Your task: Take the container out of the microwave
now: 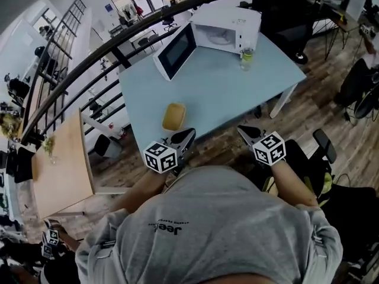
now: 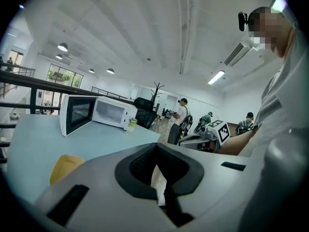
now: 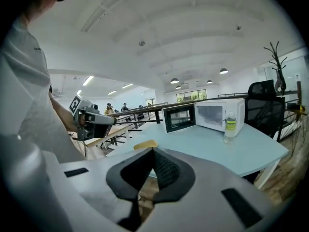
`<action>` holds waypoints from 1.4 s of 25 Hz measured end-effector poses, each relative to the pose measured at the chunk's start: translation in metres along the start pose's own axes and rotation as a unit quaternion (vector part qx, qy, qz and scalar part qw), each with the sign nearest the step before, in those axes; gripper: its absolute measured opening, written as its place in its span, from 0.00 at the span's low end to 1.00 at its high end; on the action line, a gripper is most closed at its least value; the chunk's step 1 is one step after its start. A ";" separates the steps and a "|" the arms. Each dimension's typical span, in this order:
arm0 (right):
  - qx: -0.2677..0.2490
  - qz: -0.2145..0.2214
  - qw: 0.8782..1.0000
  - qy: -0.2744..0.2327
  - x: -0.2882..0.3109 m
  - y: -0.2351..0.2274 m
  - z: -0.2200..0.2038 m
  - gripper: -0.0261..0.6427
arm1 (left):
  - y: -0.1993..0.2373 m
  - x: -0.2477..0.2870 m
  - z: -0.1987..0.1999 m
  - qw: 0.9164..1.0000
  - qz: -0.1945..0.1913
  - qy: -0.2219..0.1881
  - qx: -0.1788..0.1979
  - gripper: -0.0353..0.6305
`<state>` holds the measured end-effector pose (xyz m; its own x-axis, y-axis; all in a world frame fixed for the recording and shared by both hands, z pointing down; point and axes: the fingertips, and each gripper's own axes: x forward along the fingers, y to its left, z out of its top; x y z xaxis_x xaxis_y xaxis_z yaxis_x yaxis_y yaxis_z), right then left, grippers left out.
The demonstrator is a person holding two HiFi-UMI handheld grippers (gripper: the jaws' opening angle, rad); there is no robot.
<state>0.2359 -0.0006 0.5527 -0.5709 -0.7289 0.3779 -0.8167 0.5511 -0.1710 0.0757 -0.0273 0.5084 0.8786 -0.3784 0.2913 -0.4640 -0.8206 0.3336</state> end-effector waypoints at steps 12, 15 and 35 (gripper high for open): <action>0.010 0.011 1.000 -0.014 -0.031 0.019 -0.008 0.07 | -0.026 -0.017 -0.008 1.000 0.006 -0.006 0.017 0.07; 0.014 -0.001 1.000 -0.015 -0.025 0.031 -0.003 0.07 | -0.020 -0.034 -0.005 1.000 -0.009 -0.013 0.023 0.07; 0.052 -0.043 0.998 -0.016 0.066 0.120 0.031 0.06 | 0.086 -0.164 -0.009 0.997 -0.017 -0.066 0.042 0.07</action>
<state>0.0972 0.0048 0.5289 -0.4991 -0.7854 0.3661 -0.8663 0.4418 -0.2331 -0.1093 -0.0325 0.4973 0.9038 -0.3976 0.1582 -0.4268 -0.8649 0.2644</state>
